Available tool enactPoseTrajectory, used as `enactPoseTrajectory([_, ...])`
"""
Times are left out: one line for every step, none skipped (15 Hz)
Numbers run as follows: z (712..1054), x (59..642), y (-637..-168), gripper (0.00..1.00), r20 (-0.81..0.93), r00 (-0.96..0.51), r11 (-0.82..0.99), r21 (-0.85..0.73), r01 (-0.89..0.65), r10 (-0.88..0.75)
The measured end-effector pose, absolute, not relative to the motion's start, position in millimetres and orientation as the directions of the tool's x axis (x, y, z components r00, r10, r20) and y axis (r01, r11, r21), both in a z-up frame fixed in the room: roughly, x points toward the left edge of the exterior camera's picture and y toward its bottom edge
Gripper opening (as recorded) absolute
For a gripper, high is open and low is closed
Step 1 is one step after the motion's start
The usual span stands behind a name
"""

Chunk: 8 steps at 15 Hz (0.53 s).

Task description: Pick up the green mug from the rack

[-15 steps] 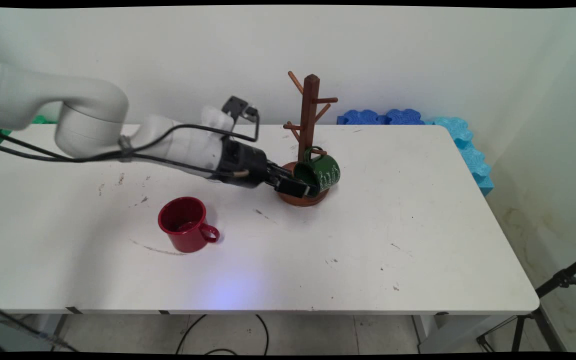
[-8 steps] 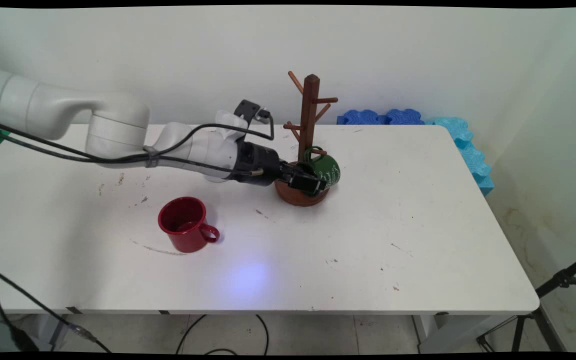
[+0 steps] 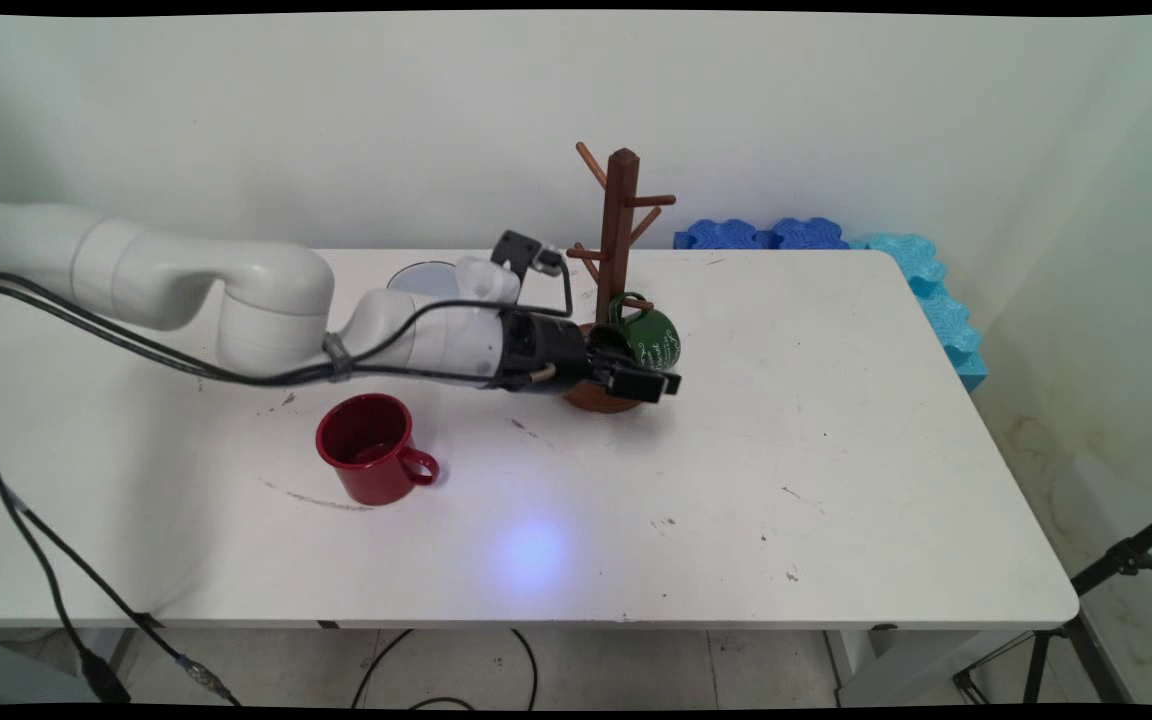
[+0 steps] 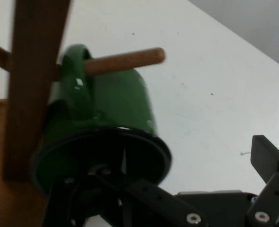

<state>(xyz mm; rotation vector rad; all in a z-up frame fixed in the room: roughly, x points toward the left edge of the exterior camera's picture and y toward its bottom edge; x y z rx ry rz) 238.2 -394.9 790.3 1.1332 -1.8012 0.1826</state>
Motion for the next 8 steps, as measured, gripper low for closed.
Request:
enactPoseTrajectory([788,235,-393,1.00,0.784,-0.103,0.561,0.340,-0.755,-0.612])
enactPoseTrajectory([787,233,-391,1.00,0.786,-0.102,0.566,0.341,-0.750,-0.610])
enactPoseTrajectory([786,230,-388,1.00,0.789,-0.102,0.571,0.342,-0.747,-0.606])
enactPoseTrajectory([785,229,-386,1.00,0.792,-0.103,0.575,0.340,-0.744,-0.601])
enactPoseTrajectory([784,228,-384,1.00,0.795,-0.105,0.579,0.337,-0.742,-0.597])
enactPoseTrajectory([783,227,-382,1.00,0.797,-0.108,0.581,0.332,-0.743,-0.594])
enactPoseTrajectory([781,227,-381,1.00,0.798,-0.112,0.582,0.328,-0.744,-0.592])
enactPoseTrajectory([779,228,-381,1.00,0.798,-0.117,0.581,0.321,-0.748,-0.591])
